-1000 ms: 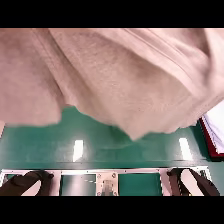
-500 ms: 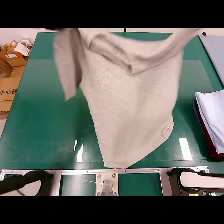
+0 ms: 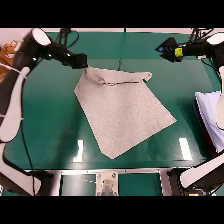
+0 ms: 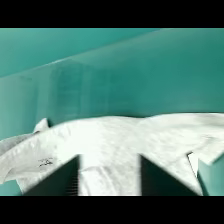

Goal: Fold the shirts.

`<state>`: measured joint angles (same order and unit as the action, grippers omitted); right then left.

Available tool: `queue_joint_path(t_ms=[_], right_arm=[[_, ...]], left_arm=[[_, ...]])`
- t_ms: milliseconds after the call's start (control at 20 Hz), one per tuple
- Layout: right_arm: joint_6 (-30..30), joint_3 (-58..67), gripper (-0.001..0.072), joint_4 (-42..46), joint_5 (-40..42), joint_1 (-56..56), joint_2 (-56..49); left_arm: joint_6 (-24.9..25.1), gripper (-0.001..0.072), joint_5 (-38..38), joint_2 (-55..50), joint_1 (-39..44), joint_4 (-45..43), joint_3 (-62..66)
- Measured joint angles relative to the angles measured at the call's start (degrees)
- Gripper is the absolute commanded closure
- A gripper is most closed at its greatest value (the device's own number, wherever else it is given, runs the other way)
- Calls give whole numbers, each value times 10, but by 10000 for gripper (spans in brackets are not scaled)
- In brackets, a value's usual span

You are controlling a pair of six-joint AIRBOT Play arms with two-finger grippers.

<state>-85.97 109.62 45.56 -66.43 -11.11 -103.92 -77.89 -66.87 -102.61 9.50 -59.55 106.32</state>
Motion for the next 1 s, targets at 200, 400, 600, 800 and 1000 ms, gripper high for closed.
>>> queue_joint_path(t_ms=[200, 400, 600, 800, 1000], right_arm=[[7, -4, 704, 19, -92, -55, 9], [8, -123, 704, 104, -150, -79, 93], [-7, -400, 231, 155, -106, -102, 282], [-35, -661, 165, 156, -37, -115, 411], [2, -813, 166, 64, 68, -99, 435]], left_arm=[[-20, 687, -1, -31, -1, -55, 0], [-35, 687, -12, -42, -20, -86, -1], [-42, 687, -38, -47, -53, -92, -1], [-38, 687, -52, -49, -75, -93, -1], [-30, 687, -66, -50, -83, -92, -1]])
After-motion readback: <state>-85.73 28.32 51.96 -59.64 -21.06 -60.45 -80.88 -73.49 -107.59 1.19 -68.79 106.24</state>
